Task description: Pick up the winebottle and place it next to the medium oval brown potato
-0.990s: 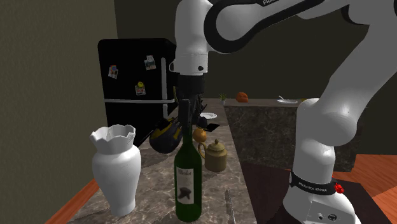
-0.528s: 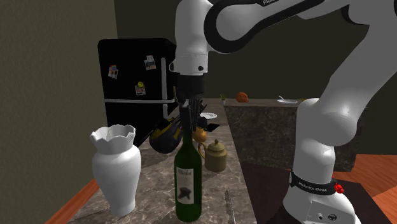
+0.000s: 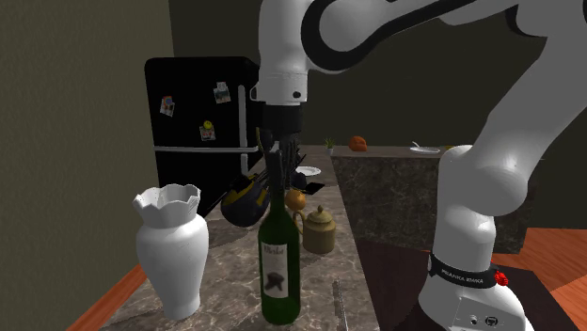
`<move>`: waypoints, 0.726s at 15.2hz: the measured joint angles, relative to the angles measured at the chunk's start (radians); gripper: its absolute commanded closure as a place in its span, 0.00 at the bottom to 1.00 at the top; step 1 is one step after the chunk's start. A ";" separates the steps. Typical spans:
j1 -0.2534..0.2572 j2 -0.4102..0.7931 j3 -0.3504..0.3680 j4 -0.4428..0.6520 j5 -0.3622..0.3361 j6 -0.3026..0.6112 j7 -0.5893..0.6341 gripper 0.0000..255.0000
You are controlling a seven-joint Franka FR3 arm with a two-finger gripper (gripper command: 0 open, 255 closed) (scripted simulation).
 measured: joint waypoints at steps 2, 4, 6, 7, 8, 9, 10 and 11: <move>0.000 -0.008 -0.004 0.022 -0.001 -0.030 0.000 1.00; -0.001 -0.011 -0.008 0.048 -0.004 -0.058 0.000 1.00; -0.002 -0.015 -0.011 0.073 -0.006 -0.088 0.001 1.00; -0.002 -0.017 -0.014 0.083 -0.007 -0.100 0.000 1.00; -0.004 -0.015 -0.015 0.097 -0.009 -0.112 0.000 1.00; -0.004 -0.018 -0.018 0.109 -0.010 -0.126 -0.001 1.00; -0.005 -0.020 -0.020 0.119 -0.011 -0.139 -0.002 1.00; -0.006 -0.017 -0.021 0.134 -0.013 -0.151 -0.001 1.00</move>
